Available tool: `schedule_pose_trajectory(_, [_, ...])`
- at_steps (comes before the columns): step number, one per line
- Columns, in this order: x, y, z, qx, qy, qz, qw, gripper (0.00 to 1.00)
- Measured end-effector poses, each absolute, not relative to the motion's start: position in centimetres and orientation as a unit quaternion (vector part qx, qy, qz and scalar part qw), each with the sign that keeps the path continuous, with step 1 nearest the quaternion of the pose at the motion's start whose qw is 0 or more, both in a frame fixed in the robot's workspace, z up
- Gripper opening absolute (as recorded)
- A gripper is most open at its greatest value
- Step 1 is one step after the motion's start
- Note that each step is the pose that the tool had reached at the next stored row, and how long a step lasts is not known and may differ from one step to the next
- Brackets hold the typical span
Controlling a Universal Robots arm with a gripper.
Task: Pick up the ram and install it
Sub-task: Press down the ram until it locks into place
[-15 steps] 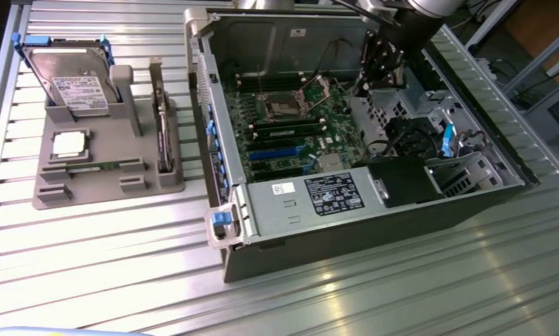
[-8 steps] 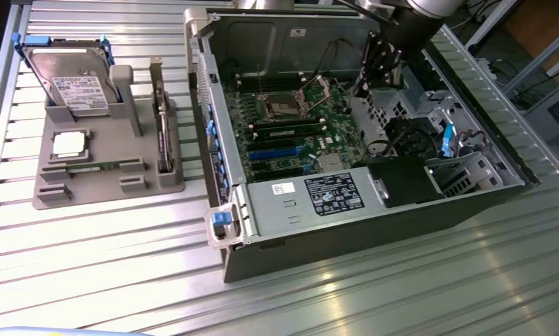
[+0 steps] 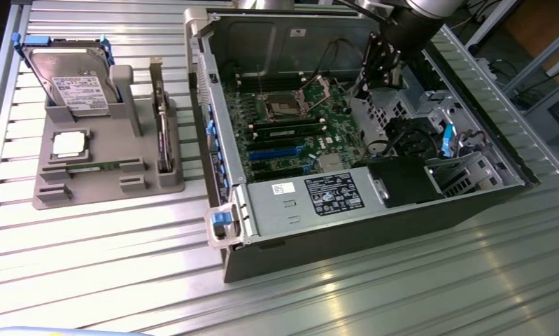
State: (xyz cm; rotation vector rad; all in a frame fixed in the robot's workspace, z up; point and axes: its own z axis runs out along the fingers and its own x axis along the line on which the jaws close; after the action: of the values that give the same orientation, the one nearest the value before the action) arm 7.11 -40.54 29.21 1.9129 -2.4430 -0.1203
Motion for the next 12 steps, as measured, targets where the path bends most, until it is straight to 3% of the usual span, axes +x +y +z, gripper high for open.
schedule_pose_trajectory(12, [7.11,-40.53,29.08,0.606,-0.795,-0.038,0.018,0.10])
